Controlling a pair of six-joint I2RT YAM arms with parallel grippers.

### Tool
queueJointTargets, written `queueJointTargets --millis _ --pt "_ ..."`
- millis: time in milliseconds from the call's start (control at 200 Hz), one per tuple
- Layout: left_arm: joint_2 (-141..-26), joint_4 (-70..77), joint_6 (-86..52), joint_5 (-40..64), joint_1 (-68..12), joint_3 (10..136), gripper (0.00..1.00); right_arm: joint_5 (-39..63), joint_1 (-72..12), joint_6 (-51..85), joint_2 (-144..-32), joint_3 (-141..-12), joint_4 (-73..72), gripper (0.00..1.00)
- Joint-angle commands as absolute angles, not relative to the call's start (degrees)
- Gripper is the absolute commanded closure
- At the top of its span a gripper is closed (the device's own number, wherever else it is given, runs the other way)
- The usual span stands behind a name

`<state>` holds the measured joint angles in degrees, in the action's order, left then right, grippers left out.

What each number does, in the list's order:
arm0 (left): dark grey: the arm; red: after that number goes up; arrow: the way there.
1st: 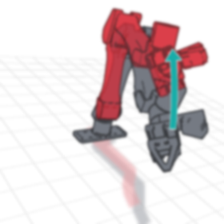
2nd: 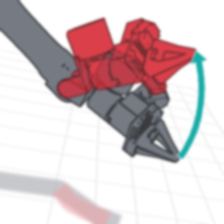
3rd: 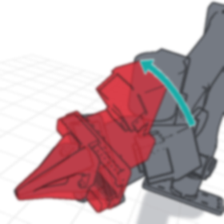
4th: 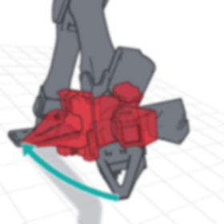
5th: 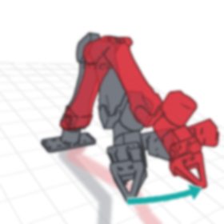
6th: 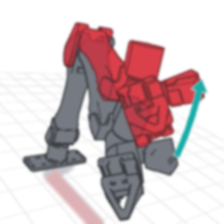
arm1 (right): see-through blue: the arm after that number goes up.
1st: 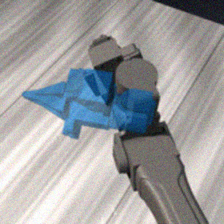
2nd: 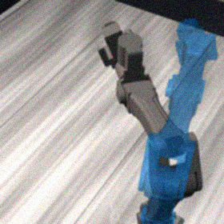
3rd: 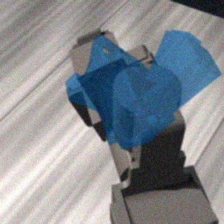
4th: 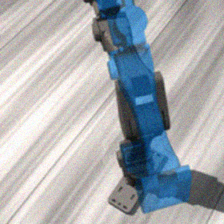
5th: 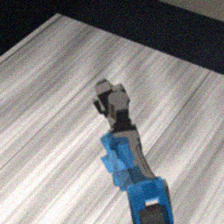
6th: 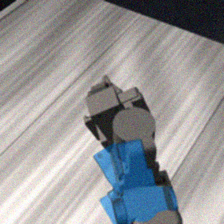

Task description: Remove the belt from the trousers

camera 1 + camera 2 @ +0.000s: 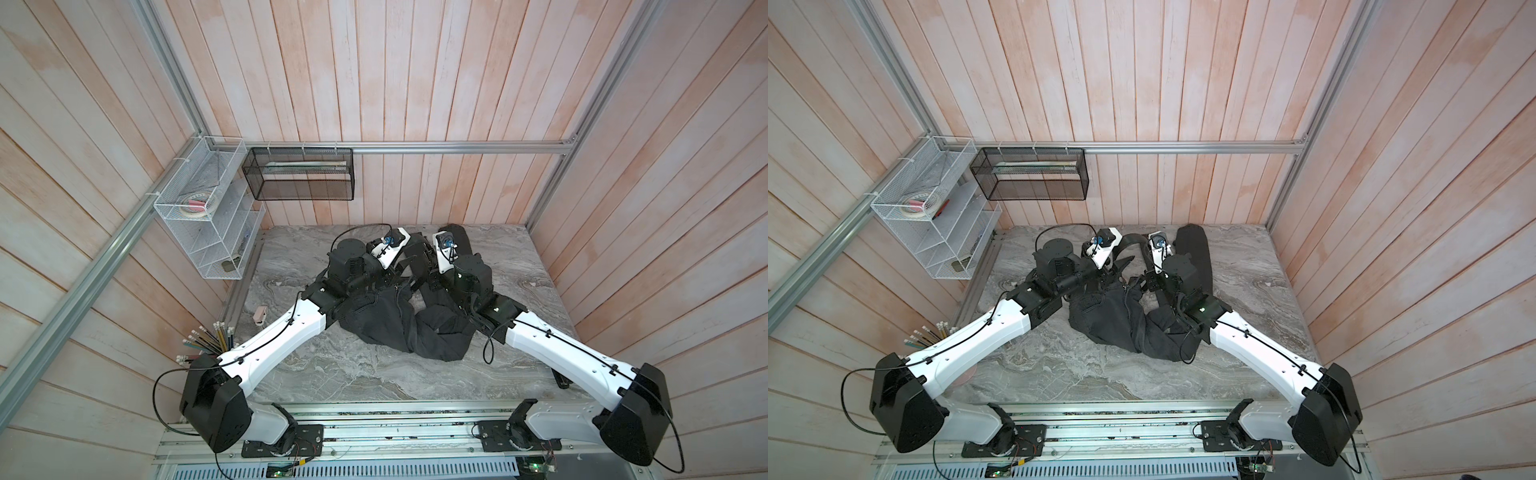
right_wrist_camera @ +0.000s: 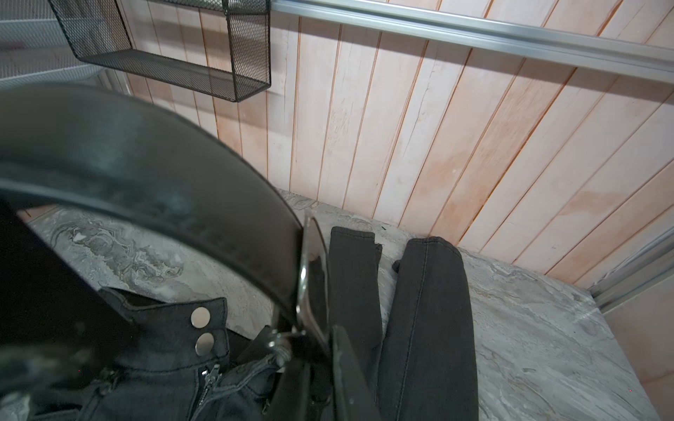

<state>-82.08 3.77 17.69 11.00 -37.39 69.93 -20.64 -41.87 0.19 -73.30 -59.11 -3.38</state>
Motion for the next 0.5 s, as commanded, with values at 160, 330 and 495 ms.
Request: queueJointTargets --millis 160,330,495 --pt "-86.7 -7.2 28.1 4.3 -39.8 77.0 0.38 -18.5 -41.1 0.1 -72.4 -59.9 4.0 1.0" --pt "-90.0 -11.0 30.6 4.5 -41.0 81.8 0.37 -16.8 -41.0 -0.8 -71.7 -59.9 4.4 1.0" --pt "-92.4 -12.3 30.3 4.3 -41.7 84.9 0.37 -15.3 -40.9 -0.6 -72.1 -59.6 5.9 1.0"
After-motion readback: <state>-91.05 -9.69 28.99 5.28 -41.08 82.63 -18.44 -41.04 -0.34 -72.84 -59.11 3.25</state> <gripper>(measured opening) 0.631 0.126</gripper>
